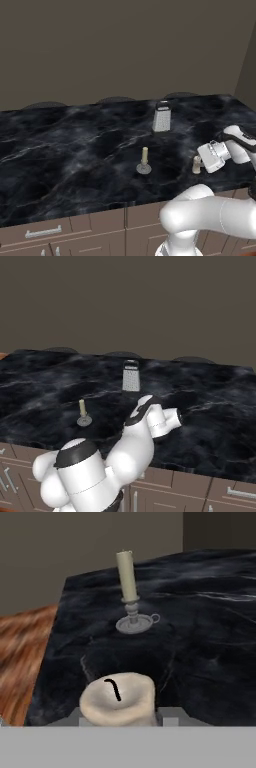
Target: Pick the candle and candle from the dining table and place them in the open cabinet. Close the cabinet after placing the objects.
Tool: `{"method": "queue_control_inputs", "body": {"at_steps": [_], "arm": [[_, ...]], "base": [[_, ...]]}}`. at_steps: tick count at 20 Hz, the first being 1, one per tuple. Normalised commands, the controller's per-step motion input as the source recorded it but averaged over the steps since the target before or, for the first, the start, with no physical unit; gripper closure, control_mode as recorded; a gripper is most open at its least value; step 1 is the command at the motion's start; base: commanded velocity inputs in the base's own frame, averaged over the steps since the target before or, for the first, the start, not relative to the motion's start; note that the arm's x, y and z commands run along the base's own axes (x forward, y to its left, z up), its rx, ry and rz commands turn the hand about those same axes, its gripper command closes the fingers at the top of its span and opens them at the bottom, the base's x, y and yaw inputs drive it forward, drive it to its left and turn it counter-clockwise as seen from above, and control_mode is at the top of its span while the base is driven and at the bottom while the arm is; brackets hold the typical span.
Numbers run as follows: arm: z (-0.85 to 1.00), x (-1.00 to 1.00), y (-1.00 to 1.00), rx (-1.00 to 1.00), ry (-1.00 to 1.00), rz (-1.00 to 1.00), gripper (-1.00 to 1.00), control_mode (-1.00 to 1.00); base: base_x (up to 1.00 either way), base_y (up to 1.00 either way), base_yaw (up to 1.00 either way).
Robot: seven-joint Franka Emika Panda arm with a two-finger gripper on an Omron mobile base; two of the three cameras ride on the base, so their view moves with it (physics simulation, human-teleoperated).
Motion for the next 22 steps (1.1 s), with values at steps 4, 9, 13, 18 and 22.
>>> {"method": "queue_control_inputs", "body": {"at_steps": [4, 9, 13, 18, 22], "arm": [[0.48, -0.10, 0.00, 0.02, 0.00, -0.07, 1.00, -1.00], [0.51, -0.27, 0.00, 0.01, 0.00, -0.10, 1.00, -1.00], [0.53, -0.36, 0.00, 0.00, 0.00, -0.12, 1.00, -1.00], [0.44, -0.31, 0.03, 0.00, 0.00, -0.14, 1.00, -1.00], [0.46, -0.22, 0.11, 0.00, 0.00, -0.15, 1.00, -1.00]], "base": [[0.00, 0.00, 0.00], [0.00, 0.00, 0.00], [0.00, 0.00, 0.00], [0.00, 0.00, 0.00], [0.00, 0.00, 0.00]]}}
